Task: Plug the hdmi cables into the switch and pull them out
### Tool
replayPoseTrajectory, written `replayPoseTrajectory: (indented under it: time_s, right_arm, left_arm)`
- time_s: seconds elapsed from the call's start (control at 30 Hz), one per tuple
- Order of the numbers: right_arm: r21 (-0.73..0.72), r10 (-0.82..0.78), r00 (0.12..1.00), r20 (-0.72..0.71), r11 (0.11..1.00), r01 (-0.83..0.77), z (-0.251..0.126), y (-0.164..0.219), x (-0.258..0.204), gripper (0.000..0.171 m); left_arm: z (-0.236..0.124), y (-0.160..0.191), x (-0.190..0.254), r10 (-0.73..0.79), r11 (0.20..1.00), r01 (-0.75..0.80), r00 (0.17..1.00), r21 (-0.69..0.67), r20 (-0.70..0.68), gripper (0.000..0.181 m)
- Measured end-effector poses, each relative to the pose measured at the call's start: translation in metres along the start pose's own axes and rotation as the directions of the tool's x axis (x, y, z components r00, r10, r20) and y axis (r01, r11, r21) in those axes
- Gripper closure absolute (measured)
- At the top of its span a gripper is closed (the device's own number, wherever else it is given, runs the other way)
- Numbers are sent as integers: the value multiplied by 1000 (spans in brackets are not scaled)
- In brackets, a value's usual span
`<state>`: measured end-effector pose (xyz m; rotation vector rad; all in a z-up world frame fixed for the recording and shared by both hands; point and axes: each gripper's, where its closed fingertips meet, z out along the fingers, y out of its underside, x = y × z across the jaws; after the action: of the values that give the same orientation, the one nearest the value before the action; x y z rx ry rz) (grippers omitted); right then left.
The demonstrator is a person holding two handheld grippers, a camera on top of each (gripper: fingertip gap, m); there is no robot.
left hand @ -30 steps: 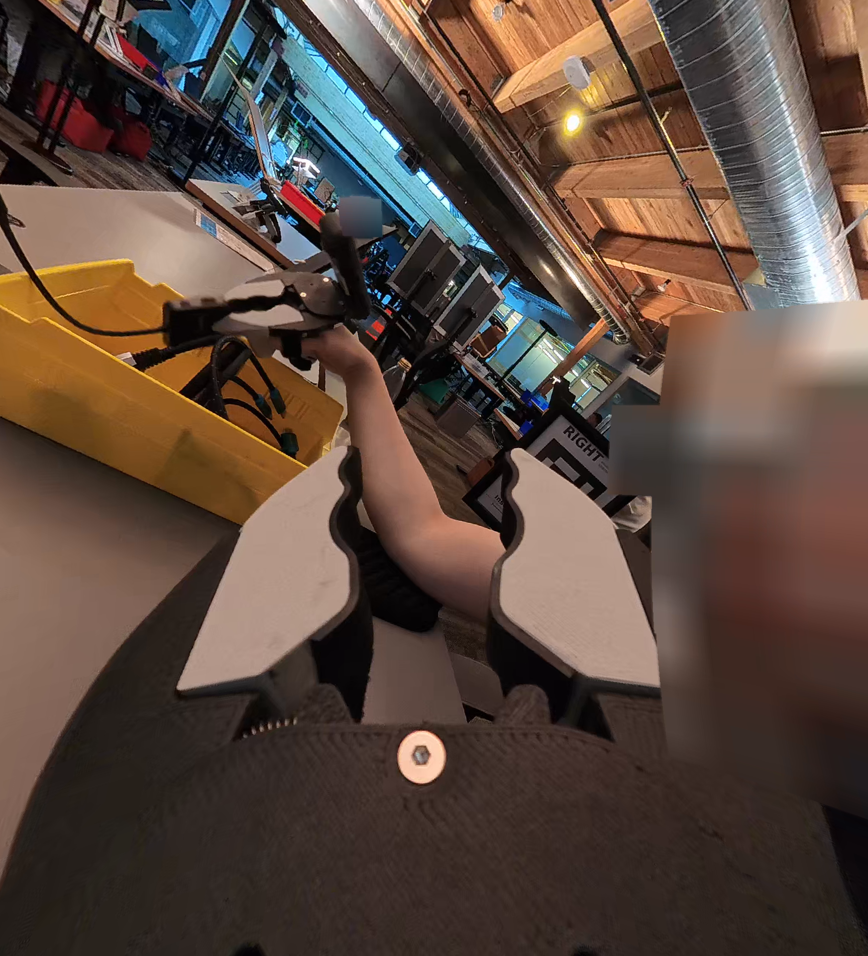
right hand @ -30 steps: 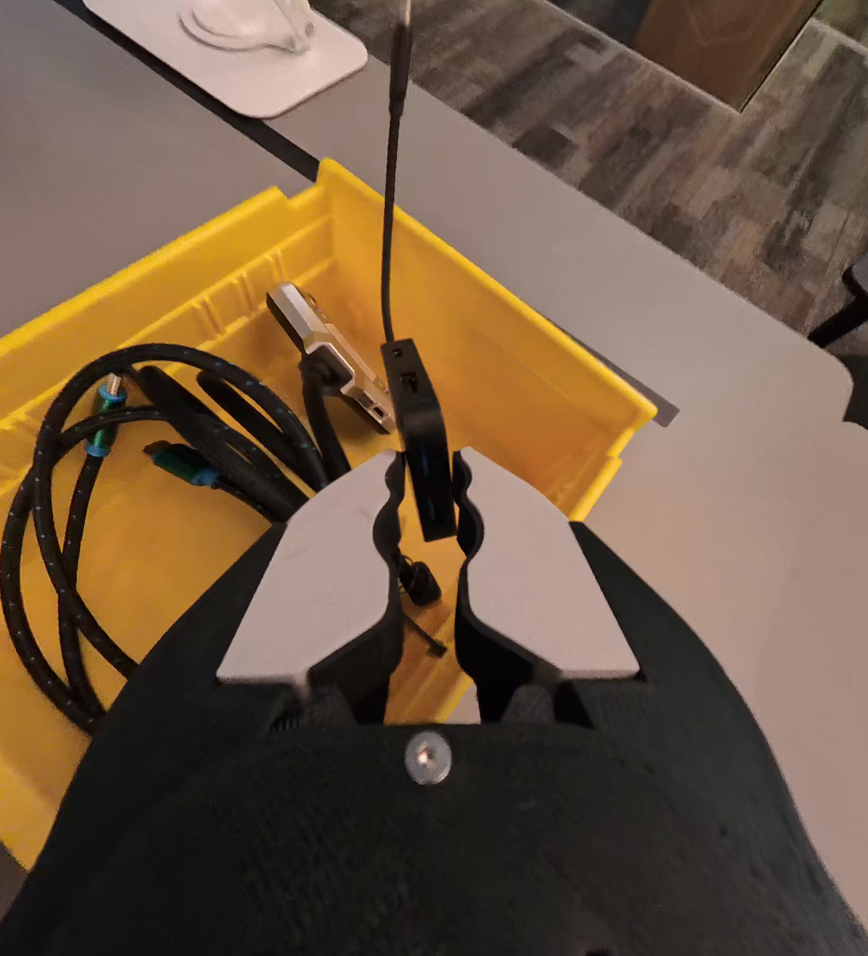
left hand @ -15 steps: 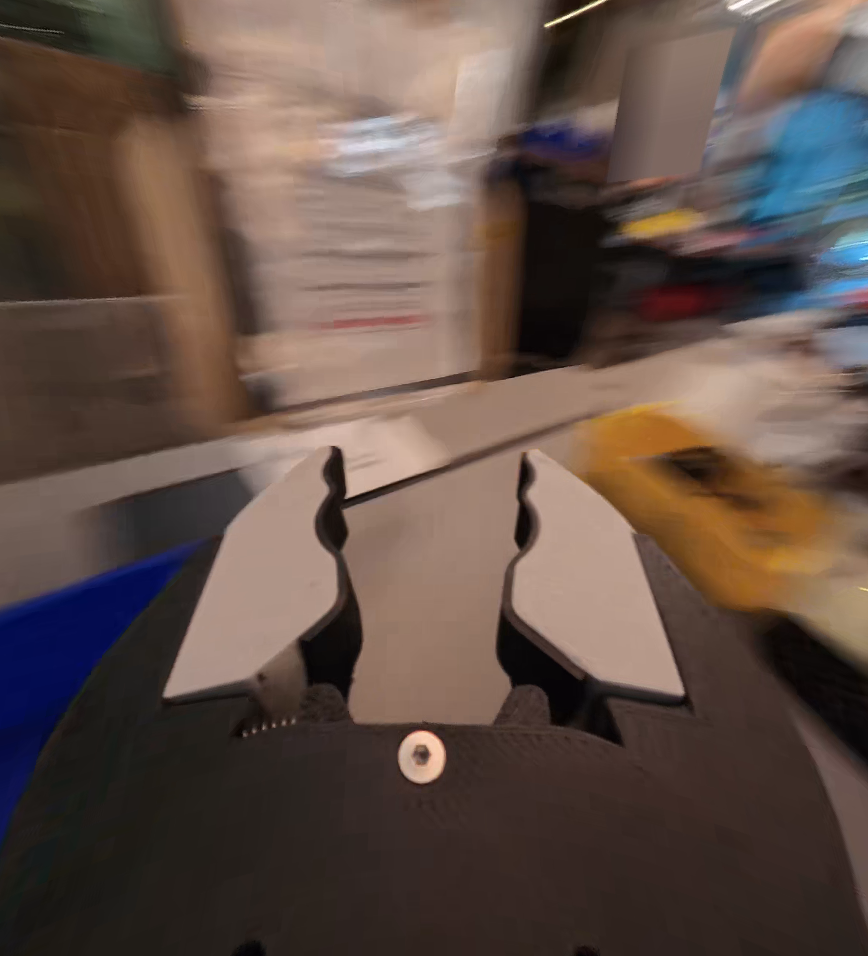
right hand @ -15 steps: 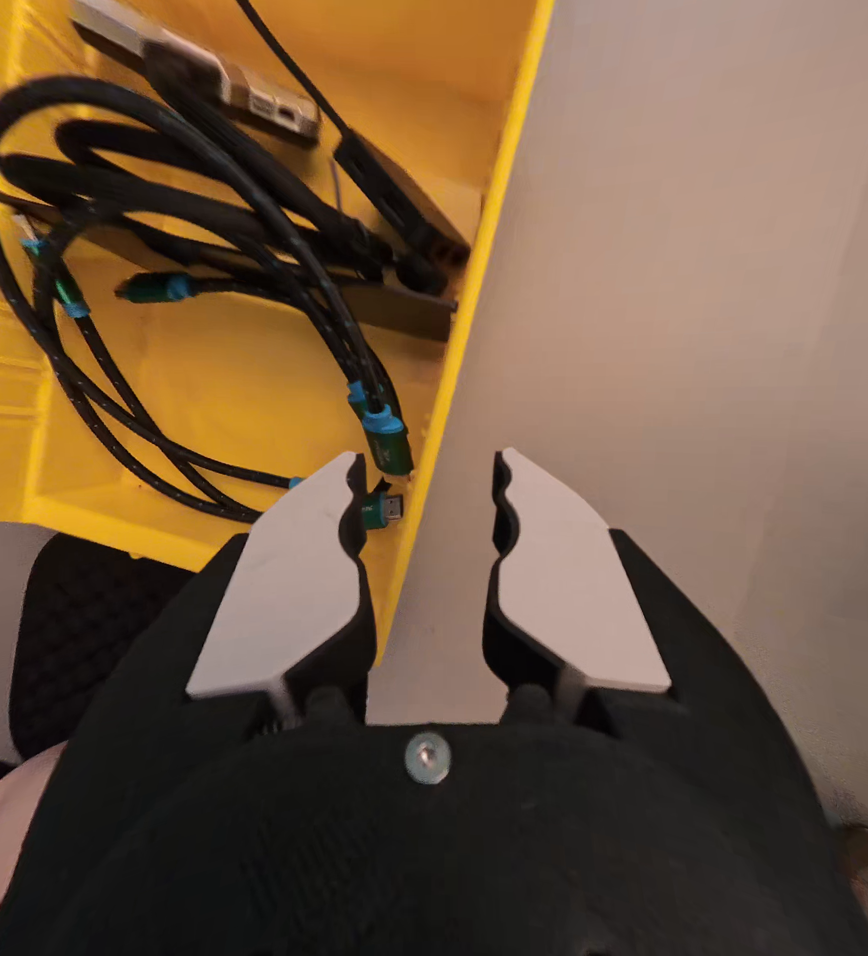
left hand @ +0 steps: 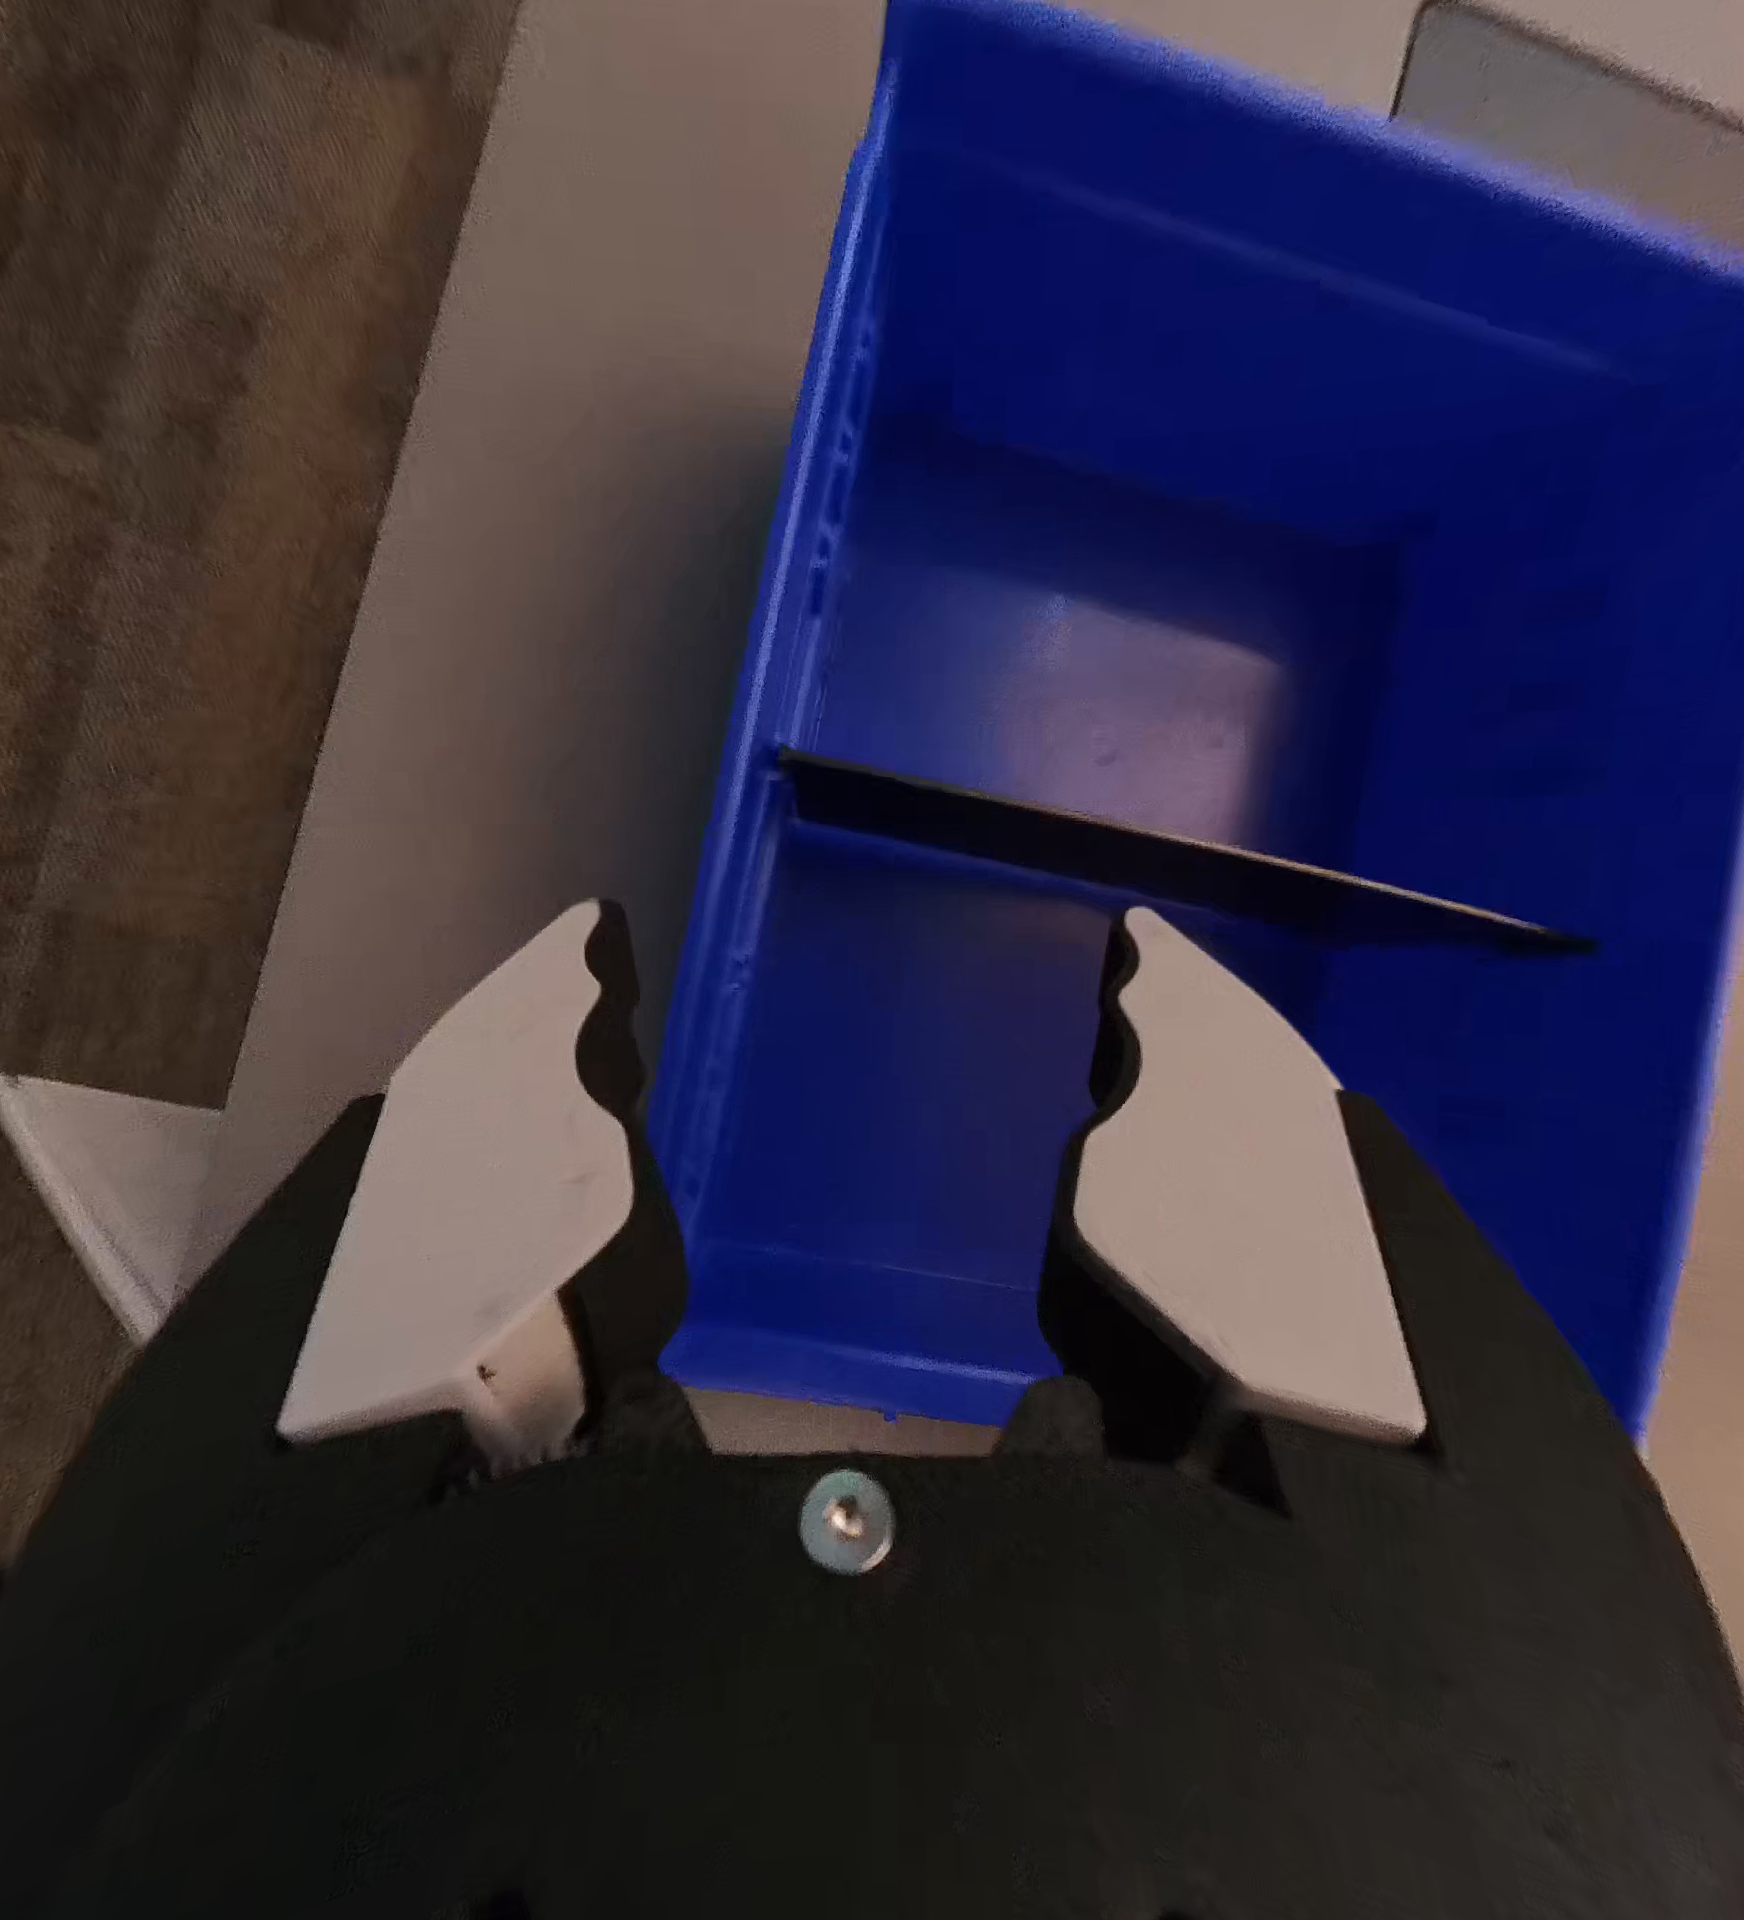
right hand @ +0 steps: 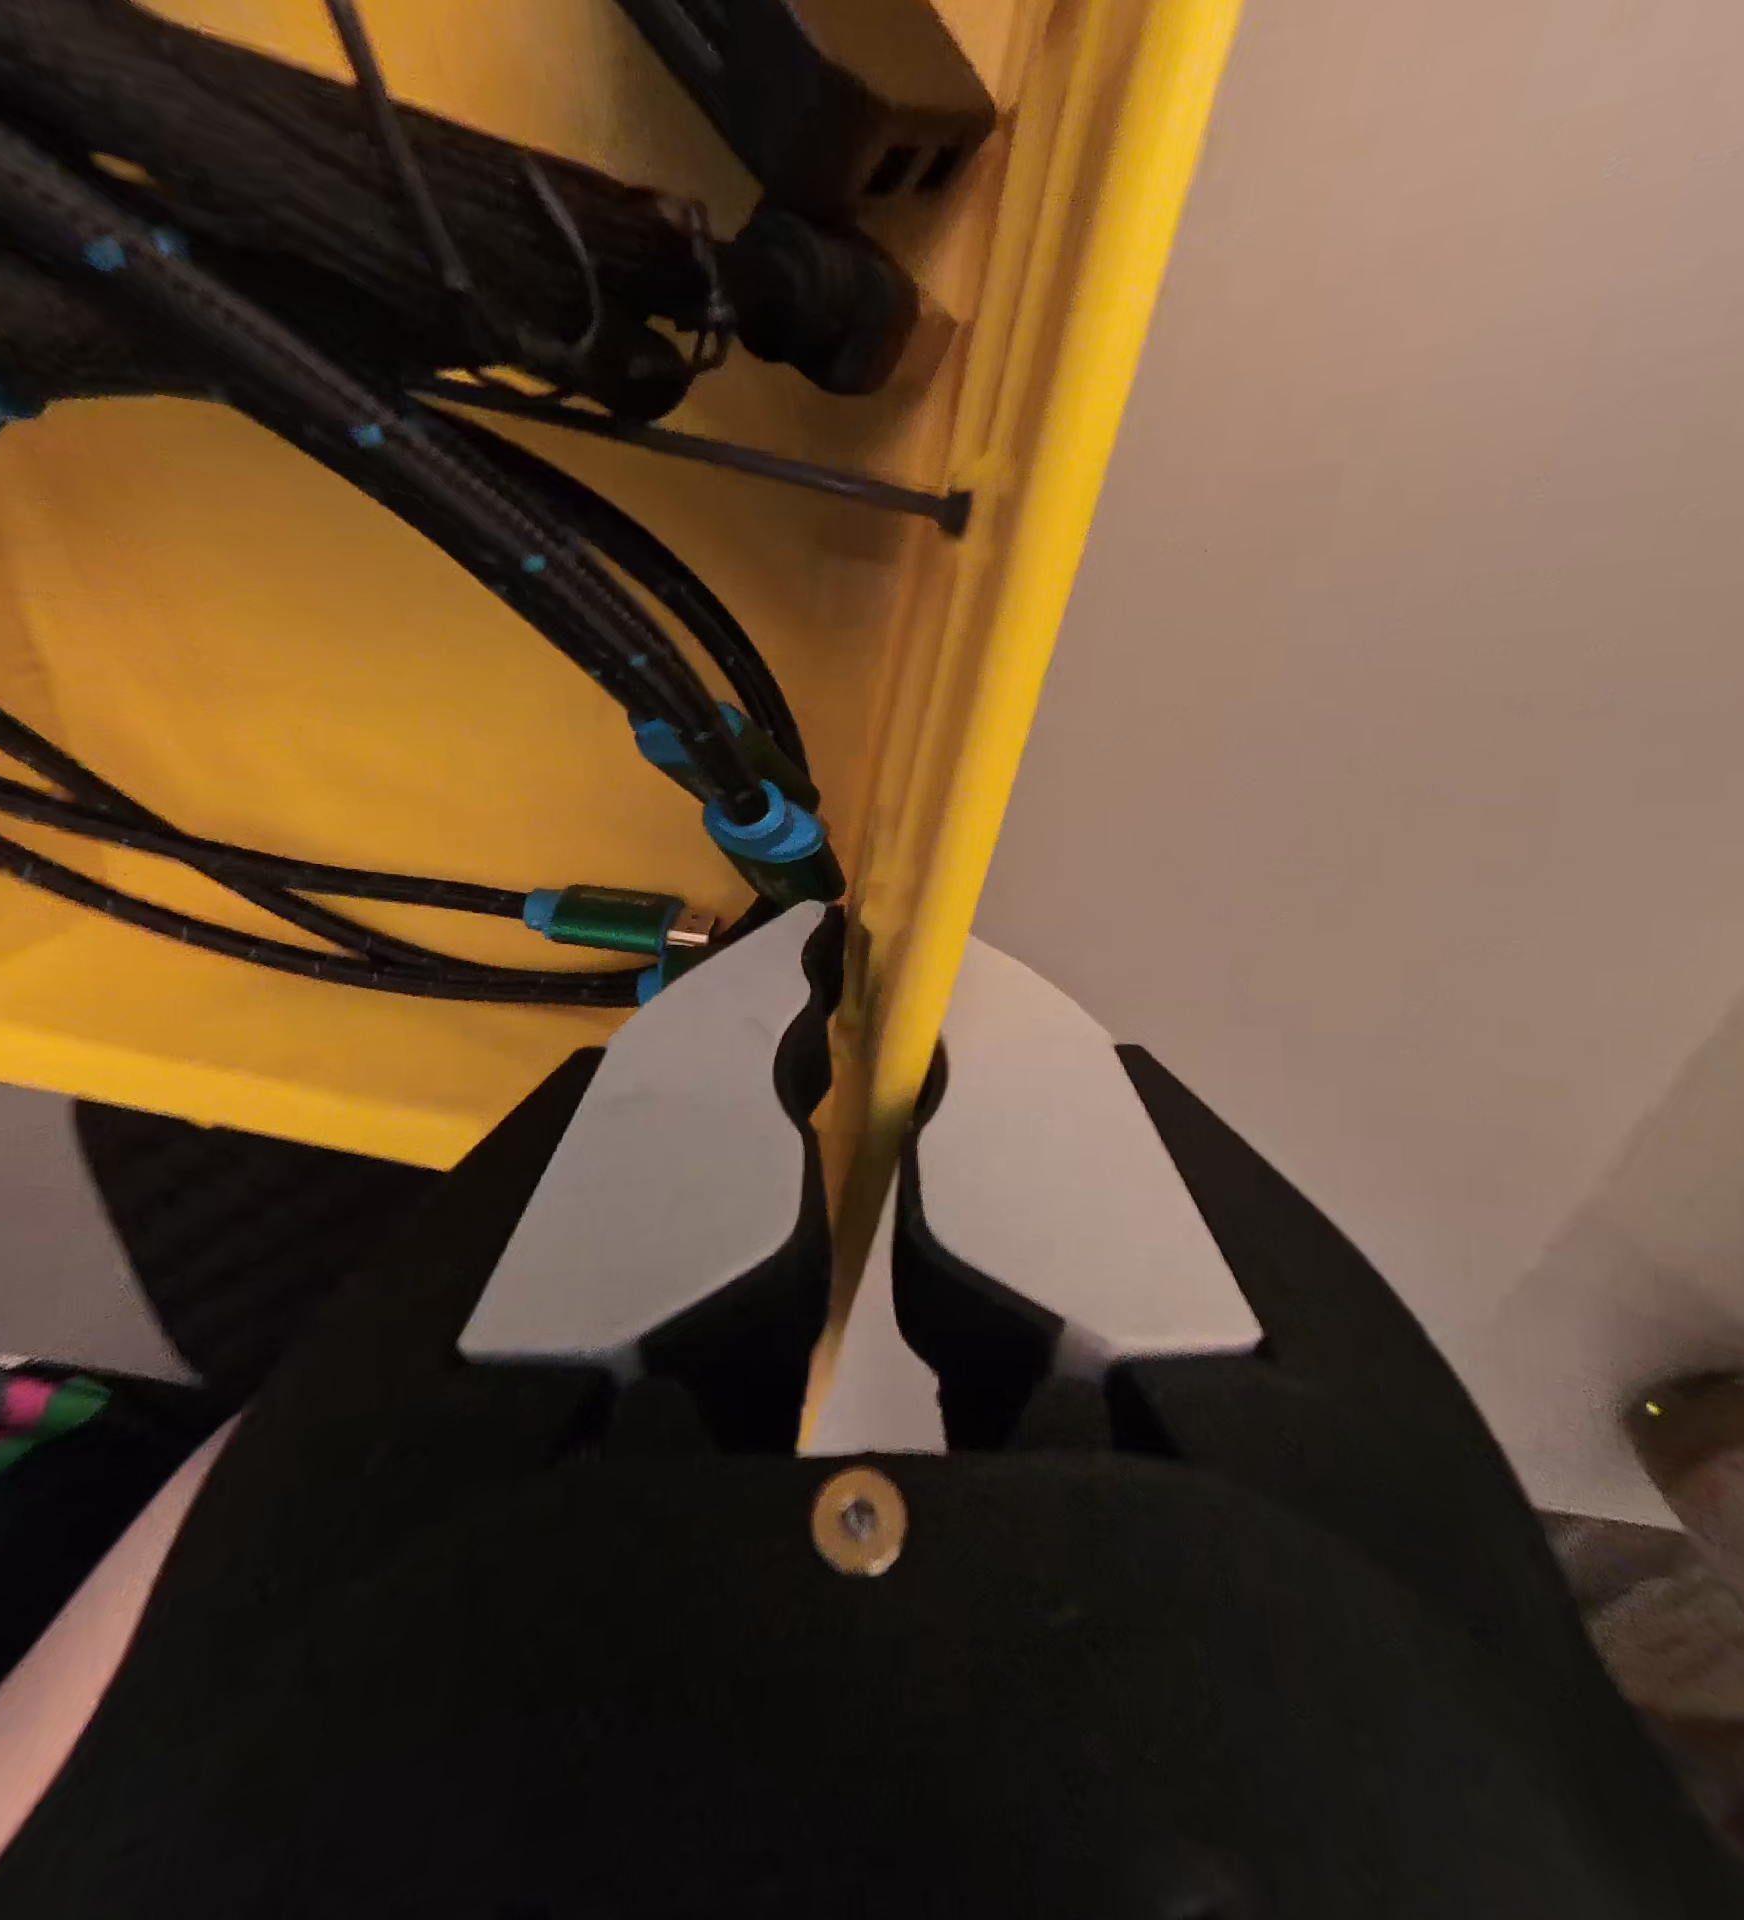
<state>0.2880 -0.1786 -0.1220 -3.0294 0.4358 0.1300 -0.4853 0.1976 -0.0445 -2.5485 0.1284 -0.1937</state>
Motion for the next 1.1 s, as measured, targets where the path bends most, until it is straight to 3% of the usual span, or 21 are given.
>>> replayPoseTrajectory:
  time_s: [0.17, 0.27, 0.37, 0.47, 0.57, 0.83, 1.1]
  right_arm:
    - [-71, -88, 996, 3, 994, 88, 2, 5, -24, 162]
    - [-101, -72, 997, 21, 992, 73, 3, 3, -36, 163]
    - [-122, -93, 996, 18, 988, 94, 3, 0, -47, 162]
    - [-136, -114, 993, 21, 984, 116, 4, -4, -57, 162]
    - [-147, -138, 990, 23, 979, 140, 5, -8, -67, 162]
    - [-177, -193, 981, 21, 965, 194, 8, -19, -99, 161]
    - [-188, -236, 971, -29, 956, 227, 13, -37, -143, 157]
  left_arm:
    - [15, 10, -13, -18, 998, 18, 1000, -60, 1, 100]
    - [19, 16, -22, -63, 995, 61, 998, -76, -12, 111]
    - [28, 33, -13, -133, 979, 113, 985, -167, -114, 127]
    - [32, 52, -2, -151, 956, 93, 969, -279, -194, 156]
    - [29, 66, 12, -49, 935, -35, 973, -352, -226, 168]
    - [35, 73, 49, 274, 841, -335, 941, -426, -199, 167]
    - [39, 80, 96, 414, 738, -487, 874, -468, -256, 173]
